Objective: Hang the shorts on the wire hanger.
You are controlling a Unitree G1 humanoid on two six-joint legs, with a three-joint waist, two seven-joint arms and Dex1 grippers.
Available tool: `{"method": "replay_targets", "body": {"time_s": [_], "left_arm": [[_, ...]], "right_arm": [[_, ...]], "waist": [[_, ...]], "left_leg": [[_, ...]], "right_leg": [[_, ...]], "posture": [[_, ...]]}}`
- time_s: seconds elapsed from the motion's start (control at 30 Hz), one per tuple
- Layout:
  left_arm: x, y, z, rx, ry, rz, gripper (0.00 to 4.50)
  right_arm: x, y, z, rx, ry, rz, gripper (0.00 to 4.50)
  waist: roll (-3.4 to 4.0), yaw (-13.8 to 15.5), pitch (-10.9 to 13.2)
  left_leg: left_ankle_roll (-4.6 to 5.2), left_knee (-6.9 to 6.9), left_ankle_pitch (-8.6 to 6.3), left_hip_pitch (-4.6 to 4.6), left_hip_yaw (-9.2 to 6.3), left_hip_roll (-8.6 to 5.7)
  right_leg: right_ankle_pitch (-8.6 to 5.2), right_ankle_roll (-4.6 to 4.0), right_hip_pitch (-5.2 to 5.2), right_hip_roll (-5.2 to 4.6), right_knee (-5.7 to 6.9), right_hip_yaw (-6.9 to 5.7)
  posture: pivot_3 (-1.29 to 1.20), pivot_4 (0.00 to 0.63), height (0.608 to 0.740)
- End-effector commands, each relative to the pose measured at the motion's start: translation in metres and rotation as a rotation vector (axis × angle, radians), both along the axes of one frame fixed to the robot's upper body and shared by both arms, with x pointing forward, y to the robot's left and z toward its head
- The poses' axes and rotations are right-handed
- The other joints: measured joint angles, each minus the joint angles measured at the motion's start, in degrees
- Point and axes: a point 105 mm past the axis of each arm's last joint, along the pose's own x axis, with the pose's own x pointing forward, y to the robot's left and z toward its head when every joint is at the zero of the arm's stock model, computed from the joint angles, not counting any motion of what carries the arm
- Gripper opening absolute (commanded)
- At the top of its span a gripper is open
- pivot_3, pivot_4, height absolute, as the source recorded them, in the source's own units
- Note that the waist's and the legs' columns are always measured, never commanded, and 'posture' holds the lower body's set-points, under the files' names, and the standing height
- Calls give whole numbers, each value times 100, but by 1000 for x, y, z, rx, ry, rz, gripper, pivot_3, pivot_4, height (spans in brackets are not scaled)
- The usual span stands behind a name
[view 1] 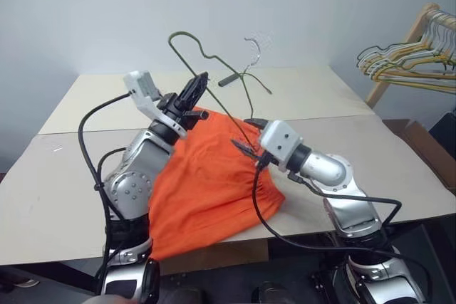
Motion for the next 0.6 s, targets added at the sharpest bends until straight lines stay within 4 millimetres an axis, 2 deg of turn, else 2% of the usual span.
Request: {"method": "replay_targets", "body": {"time_s": [0.03, 0.17, 0.3, 0.4, 0.5, 0.6], "left_arm": [[-14, 12, 22, 33, -139, -72, 0], [-39, 29, 37, 82, -286, -241, 0], [-66, 49, 58, 8, -427, -434, 0], [-72, 53, 63, 13, -481, -495, 0], [-72, 53, 64, -15, -492, -534, 0], [-71, 46, 60, 8, -495, -546, 0]], "right_arm": [[-1, -21, 28, 140, 167, 66, 4465], [-10, -46, 44, 227, 418, 245, 4465], [-13, -60, 30, 207, 649, 369, 4465], [-14, -59, 12, 200, 789, 461, 4465], [-13, -52, 8, 215, 824, 526, 4465], [-13, -36, 10, 203, 810, 563, 4465]], "waist": [[-1, -4, 1], [1, -13, 4], [-1, -10, 3], [-3, -25, 4], [-3, -28, 4], [-3, -53, 4]], "left_leg": [[0, 0, 0, 0, 0, 1], [3, 2, -1, -6, 1, 5], [10, -1, -6, -6, -1, 13], [11, 3, -6, -8, 1, 9], [11, 7, -6, -7, -1, 8], [10, 7, -6, -13, -3, 9]], "right_leg": [[0, 0, 0, 0, 1, 0], [0, -2, -7, 2, 1, -4], [-4, -6, -3, 6, -10, -13], [-4, -5, -2, 4, -7, -12], [-3, -4, 1, 4, -6, -11], [-3, -3, -6, 4, -2, -10]], "posture": [[68, 0, 740], [79, 0, 740], [75, 0, 740], [78, 0, 740], [79, 0, 740], [82, 0, 740]]}}
